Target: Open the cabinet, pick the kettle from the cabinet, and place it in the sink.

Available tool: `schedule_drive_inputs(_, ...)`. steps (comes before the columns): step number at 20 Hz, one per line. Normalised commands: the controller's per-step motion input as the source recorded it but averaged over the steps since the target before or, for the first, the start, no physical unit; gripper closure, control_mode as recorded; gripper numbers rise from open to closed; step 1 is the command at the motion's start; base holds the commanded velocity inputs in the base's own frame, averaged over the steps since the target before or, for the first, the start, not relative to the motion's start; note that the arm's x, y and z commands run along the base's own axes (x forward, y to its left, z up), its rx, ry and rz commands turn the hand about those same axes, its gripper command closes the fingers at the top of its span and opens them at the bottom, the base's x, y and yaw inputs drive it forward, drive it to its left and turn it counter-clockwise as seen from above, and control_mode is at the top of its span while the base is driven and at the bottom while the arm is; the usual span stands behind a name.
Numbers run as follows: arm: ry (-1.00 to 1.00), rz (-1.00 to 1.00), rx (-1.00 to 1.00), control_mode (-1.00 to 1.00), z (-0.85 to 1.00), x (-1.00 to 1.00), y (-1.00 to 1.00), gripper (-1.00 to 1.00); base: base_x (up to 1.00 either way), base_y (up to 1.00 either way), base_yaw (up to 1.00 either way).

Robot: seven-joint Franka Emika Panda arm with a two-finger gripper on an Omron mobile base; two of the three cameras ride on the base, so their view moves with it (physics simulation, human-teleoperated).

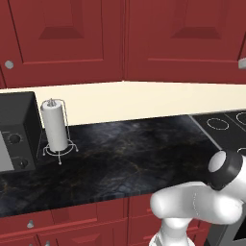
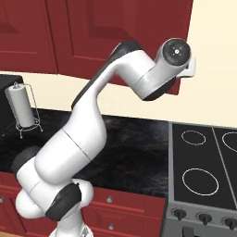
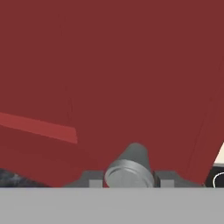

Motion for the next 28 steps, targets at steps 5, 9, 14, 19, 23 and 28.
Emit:
schedule_drive_inputs(5,-0.01,0.00,-0.09,-1.00,0.14,-0.26,0.16,1.00,0.00,0.00,0.00)
schedule_drive_inputs(9,0.00,0.00,-0.07,-1.00,0.20,-0.25,0.12,1.00,0.00,0.00,0.00)
schedule_drive_inputs(14,0.01,-0.03,-0.09,-1.00,0.17,-0.25,0.11,1.00,0.00,0.00,0.00)
schedule_drive_inputs(19,0.00,-0.07,-0.11,-1.00,0.14,-0.30,0.13,1.00,0.00,0.00,0.00)
schedule_drive_inputs(23,0.00,-0.07,-0.15,-1.00,0.13,-0.34,0.11,1.00,0.00,0.00,0.00)
schedule_drive_inputs(28,0.00,-0.08,-0.14,-1.00,0.14,-0.33,0.11,1.00,0.00,0.00,0.00)
